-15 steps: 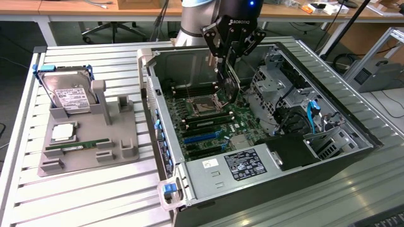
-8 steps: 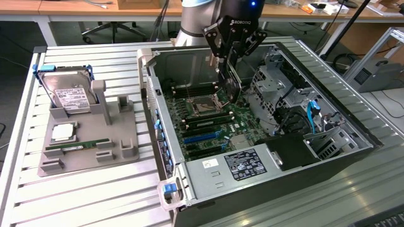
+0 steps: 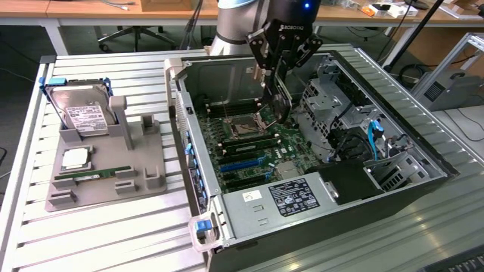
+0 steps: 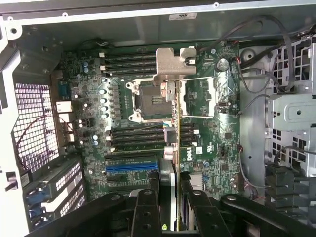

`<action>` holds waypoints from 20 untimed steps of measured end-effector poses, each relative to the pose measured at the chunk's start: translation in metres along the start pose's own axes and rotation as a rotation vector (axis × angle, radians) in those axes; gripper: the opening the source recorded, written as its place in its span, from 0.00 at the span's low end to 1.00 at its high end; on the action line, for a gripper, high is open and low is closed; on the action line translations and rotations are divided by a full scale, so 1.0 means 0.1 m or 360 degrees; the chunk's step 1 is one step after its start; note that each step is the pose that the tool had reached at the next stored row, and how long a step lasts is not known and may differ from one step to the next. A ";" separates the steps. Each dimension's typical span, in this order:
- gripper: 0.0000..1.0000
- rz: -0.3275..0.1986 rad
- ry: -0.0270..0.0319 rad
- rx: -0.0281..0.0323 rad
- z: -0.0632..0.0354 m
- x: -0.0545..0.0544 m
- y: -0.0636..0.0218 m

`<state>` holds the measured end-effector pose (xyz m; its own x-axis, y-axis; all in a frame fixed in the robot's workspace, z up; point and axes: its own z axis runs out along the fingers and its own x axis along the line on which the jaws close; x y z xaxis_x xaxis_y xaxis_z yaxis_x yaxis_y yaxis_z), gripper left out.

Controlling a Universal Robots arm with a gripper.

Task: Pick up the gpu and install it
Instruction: 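Pick up the gpu and move the gpu toward the slot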

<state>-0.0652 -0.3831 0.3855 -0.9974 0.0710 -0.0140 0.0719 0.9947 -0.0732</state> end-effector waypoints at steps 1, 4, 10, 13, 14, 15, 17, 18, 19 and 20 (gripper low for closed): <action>0.27 0.0000 0.00000 0.00000 0.002 -0.01 0.001; 0.27 0.0000 0.00001 0.00001 0.006 -0.03 0.002; 0.27 0.0000 0.00000 0.00000 0.015 -0.09 0.007; 0.27 0.0000 0.00000 0.00001 0.019 -0.11 0.009; 0.27 0.0000 0.00000 0.00000 0.021 -0.13 0.011; 0.27 0.0000 0.00000 0.00000 0.022 -0.13 0.011; 0.27 0.0000 0.00000 0.00000 0.025 -0.16 0.013; 0.27 0.0000 0.00000 0.00000 0.026 -0.17 0.014; 0.27 0.0000 0.00000 0.00000 0.027 -0.17 0.014; 0.27 0.0000 0.00001 0.00001 0.028 -0.17 0.014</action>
<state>-0.0477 -0.3831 0.3828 -0.9974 0.0711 -0.0140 0.0719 0.9947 -0.0733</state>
